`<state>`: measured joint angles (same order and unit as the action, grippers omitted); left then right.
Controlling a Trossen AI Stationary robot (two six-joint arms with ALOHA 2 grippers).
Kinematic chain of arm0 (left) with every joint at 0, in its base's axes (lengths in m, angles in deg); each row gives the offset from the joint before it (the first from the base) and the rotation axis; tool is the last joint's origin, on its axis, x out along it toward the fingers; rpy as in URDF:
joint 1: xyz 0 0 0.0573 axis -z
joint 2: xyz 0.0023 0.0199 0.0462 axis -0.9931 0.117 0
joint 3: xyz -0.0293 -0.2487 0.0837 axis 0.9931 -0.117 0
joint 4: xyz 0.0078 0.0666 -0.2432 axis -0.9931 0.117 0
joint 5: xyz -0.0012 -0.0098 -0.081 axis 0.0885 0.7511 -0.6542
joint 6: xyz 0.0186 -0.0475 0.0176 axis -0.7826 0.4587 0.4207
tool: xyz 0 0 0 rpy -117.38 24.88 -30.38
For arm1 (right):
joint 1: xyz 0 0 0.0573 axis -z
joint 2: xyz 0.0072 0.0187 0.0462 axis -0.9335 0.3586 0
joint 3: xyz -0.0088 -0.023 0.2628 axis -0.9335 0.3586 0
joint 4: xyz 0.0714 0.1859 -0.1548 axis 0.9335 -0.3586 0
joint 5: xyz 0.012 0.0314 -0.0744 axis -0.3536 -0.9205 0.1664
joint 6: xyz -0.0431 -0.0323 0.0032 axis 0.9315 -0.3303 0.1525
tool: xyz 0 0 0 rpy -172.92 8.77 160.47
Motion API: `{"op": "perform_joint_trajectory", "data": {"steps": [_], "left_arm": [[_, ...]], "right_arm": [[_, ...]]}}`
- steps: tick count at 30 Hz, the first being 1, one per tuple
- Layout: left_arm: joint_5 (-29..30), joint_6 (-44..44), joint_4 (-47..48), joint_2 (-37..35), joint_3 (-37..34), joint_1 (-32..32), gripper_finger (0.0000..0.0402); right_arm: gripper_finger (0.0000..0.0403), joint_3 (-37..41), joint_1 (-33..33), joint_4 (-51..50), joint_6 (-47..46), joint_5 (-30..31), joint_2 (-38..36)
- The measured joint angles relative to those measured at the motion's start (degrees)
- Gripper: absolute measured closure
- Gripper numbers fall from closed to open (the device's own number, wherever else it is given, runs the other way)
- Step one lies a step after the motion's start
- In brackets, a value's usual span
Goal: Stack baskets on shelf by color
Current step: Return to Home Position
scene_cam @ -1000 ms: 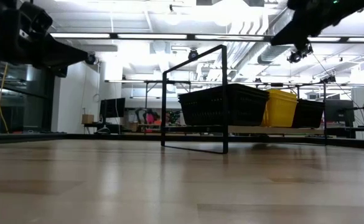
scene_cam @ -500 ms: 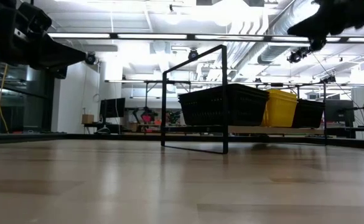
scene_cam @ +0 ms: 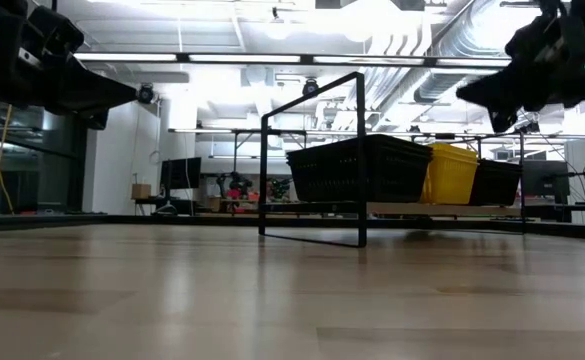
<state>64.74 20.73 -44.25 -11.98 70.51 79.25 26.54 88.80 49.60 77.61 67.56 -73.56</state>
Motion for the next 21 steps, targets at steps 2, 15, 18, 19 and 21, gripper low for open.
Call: {"op": "perform_joint_trajectory", "data": {"steps": [2, 15, 18, 19, 21], "left_arm": [[-1.0, -0.39, 0.05, -0.02, 0.02, 0.0, 0.0401], [-1.89, -4.03, 0.22, 0.02, 0.02, 0.0, 0.0401], [-1.89, -4.09, 0.22, 0.02, 0.02, 0.0, 0.0401], [-1.89, -4.09, 0.22, 0.02, 0.02, 0.0, 0.0401], [-1.89, -4.09, 0.22, 0.02, 0.02, 0.0, 0.0401]], "right_arm": [[0.0403, 1.61, 0.0, 1.09, -0.65, -0.05, -0.05], [0.0403, 5.89, -3.11, 3.69, 2.02, 0.04, 0.05], [0.0403, 5.89, -4.97, 3.68, 2.32, 0.97, 0.05], [0.0403, 5.89, -5.65, 3.59, 2.27, 0.99, 0.05], [0.0403, 5.92, -7.32, 3.02, 1.91, 1.04, 0.05]]}}
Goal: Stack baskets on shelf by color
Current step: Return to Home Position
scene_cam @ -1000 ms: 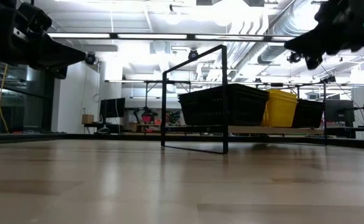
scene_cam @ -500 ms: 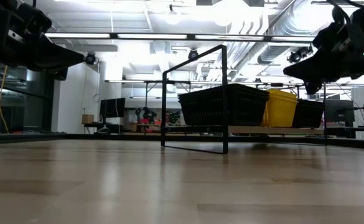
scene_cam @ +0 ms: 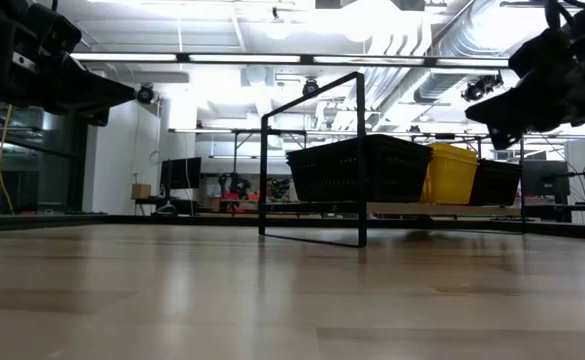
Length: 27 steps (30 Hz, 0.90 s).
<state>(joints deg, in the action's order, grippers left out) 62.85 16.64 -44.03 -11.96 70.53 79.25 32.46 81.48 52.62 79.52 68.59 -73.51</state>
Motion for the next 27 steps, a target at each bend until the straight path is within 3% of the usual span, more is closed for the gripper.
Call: {"op": "perform_joint_trajectory", "data": {"steps": [10, 27], "left_arm": [[0.02, 0.0, -0.02, 0.0, 0.0, 0.0, 0.0401], [0.0, 0.0, -0.04, -0.37, 0.0, 0.0, 0.0401]], "right_arm": [[0.0403, 0.0, -8.77, -0.19, -1.61, 3.31, -0.15], [0.0403, 0.0, -9.22, -2.53, 3.0, 3.26, -10.5]]}}
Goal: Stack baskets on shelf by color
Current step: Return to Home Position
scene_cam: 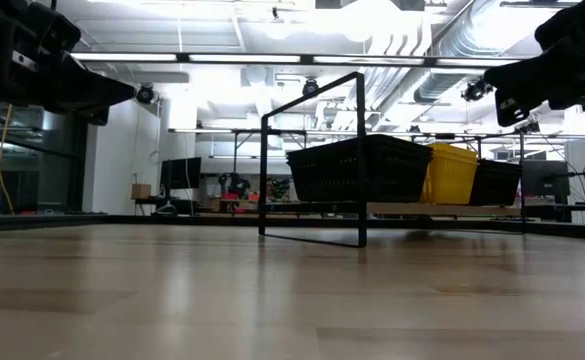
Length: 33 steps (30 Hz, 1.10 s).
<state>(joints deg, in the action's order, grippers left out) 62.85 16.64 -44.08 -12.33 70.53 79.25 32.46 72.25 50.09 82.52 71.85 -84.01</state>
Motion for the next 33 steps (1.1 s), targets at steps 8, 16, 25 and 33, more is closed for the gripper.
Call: {"op": "perform_joint_trajectory", "data": {"steps": [8, 16, 25, 33], "left_arm": [[-0.04, 0.0, 0.02, -2.12, 0.02, 0.0, 0.0401], [-0.07, 0.0, 0.07, -2.32, 0.02, 0.0, 0.0401], [-0.2, 0.0, 0.09, -4.44, 0.02, 0.02, 0.0401], [-0.2, 0.0, 0.11, -5.97, 0.07, 0.26, 0.0401]], "right_arm": [[0.0403, -0.02, 0.0, -0.08, 1.09, -0.26, 0.01], [0.0403, -0.02, 0.0, -0.16, 2.55, -0.25, 0.03], [0.0403, -0.04, 0.0, -0.21, 3.82, 0.2, 0.03], [0.0402, -0.07, 0.0, -0.23, 3.82, 0.24, 0.03]]}}
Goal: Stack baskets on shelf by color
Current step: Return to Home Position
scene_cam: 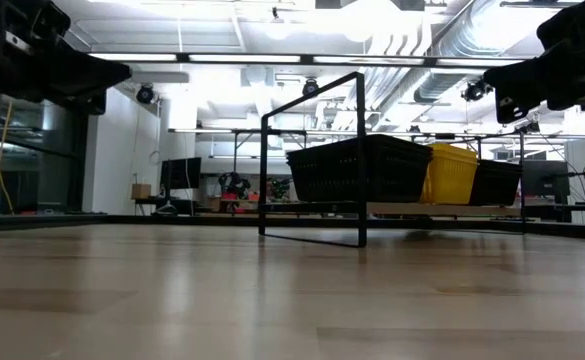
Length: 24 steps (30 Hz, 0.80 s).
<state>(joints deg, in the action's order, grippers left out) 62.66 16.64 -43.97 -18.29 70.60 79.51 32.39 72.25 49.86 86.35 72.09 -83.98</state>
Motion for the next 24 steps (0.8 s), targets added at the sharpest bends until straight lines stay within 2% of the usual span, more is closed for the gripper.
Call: {"op": "perform_joint_trajectory", "data": {"steps": [24], "left_arm": [[0.16, 0.0, -0.04, 0.0, 0.0, 4.24, 0.0401]], "right_arm": [[0.0402, 0.04, -0.04, 0.25, 0.0, 0.11, -0.55]]}}
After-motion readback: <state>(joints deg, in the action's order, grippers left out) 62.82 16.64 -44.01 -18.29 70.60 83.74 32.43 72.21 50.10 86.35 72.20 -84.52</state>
